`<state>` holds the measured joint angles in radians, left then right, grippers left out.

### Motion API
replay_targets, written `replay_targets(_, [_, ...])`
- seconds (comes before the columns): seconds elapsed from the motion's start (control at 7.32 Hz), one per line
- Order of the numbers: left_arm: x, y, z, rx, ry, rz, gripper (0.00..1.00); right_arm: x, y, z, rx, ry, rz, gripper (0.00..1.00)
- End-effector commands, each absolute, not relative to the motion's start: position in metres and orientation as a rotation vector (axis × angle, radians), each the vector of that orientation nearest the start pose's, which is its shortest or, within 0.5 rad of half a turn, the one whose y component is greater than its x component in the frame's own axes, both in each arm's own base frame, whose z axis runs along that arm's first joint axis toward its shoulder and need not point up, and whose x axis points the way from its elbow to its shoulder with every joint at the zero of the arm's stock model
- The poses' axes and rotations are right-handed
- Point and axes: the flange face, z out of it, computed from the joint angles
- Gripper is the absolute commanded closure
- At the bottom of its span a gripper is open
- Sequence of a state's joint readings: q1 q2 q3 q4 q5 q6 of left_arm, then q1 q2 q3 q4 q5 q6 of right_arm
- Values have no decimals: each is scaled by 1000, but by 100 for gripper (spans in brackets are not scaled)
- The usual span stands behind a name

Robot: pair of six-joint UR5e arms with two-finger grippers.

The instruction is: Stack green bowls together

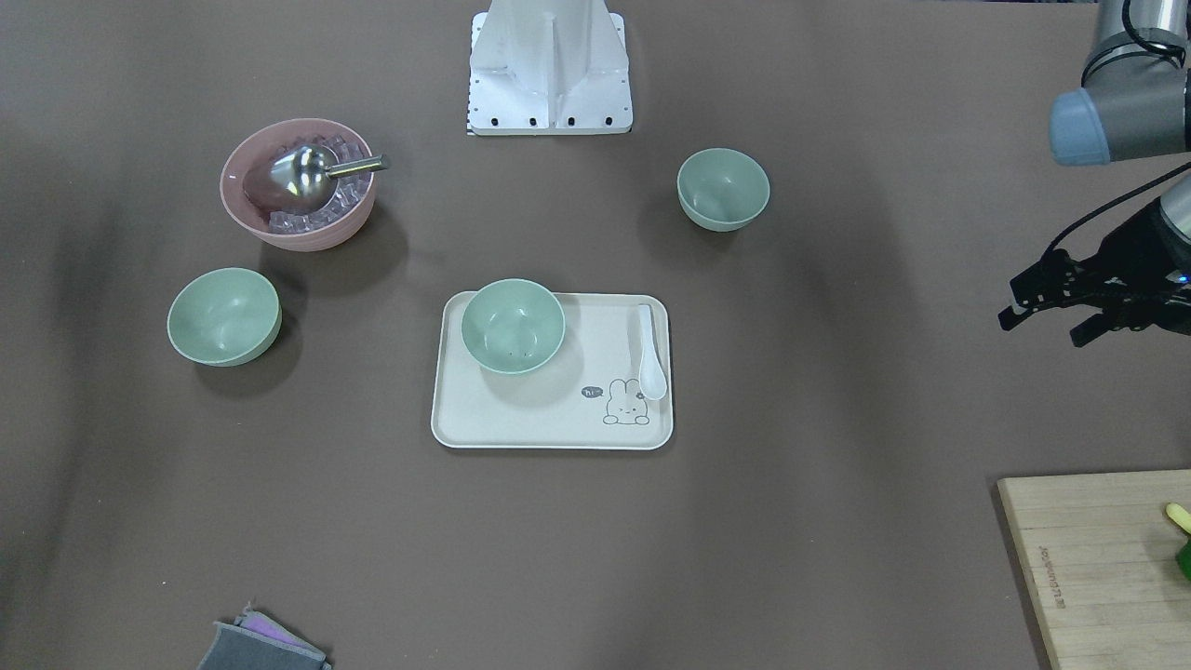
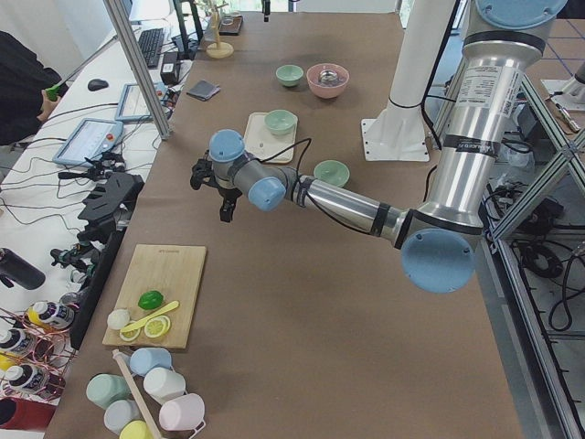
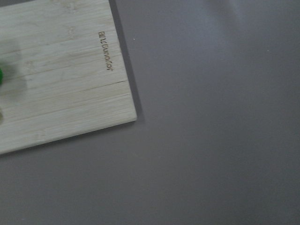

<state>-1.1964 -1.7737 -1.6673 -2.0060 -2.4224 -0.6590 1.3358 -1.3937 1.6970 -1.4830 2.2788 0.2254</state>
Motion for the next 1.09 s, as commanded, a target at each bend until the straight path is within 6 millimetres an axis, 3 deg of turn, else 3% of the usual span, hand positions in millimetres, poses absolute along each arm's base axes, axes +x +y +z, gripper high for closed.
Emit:
replay_targets(0.0, [228, -524, 411, 68, 1164, 9, 2, -103, -570, 492, 175, -788, -157, 0])
replay_targets(0.14, [274, -501, 384, 26, 1176, -20, 2, -114, -577, 491, 160, -793, -154, 0])
replay_targets(0.27, [305, -485, 368, 14, 1182, -4, 2, -126, -577, 489, 136, -814, -151, 0])
replay_targets(0.55, [332, -453, 339, 31, 1210, 63, 2, -136, -578, 492, 113, -831, -163, 0])
replay_targets(0.68, [337, -443, 333, 62, 1206, 66, 2, -140, -580, 486, 114, -845, -171, 0])
replay_targets(0.96, [386, -391, 362, 97, 1115, 90, 2, -164, -578, 482, 110, -846, -213, 0])
